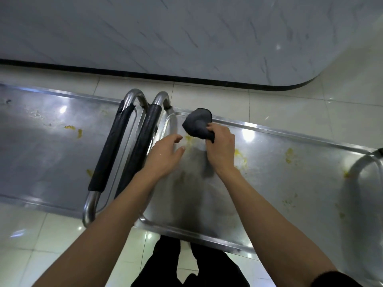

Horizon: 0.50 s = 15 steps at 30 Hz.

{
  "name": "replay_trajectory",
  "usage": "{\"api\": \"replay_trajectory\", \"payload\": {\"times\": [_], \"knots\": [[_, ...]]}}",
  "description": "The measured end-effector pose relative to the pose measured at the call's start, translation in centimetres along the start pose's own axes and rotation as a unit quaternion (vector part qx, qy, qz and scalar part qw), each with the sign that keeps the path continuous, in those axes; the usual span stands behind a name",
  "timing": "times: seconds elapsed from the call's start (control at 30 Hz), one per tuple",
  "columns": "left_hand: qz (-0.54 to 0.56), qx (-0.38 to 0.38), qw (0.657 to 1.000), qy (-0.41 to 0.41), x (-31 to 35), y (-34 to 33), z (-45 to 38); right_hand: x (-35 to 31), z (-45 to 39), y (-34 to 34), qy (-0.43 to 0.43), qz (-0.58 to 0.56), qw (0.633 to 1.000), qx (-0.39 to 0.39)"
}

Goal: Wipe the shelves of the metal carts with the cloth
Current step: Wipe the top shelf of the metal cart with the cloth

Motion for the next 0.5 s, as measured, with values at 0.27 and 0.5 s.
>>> {"api": "replay_trajectory", "payload": {"times": [0.27,0.5], "knots": [[-0.116,-0.045,0.992,0.011,-3.1,-2.9,0.9,3.9,4.2,-6.1,0.074,0.124,0.986,-0.085],[-0.133,-0.009,0.991,-0.001,-5.0,-4.1,1.6,4.9,7.6,-7.9,0.048,0.122,0.985,-0.114]]}}
Point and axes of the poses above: each hand's wrist, its own z-axis away from the middle knuckle, its own y-axis out of the back of the hand, x = y × z, the point moved 3 cm from there along -z, towards the middle knuckle
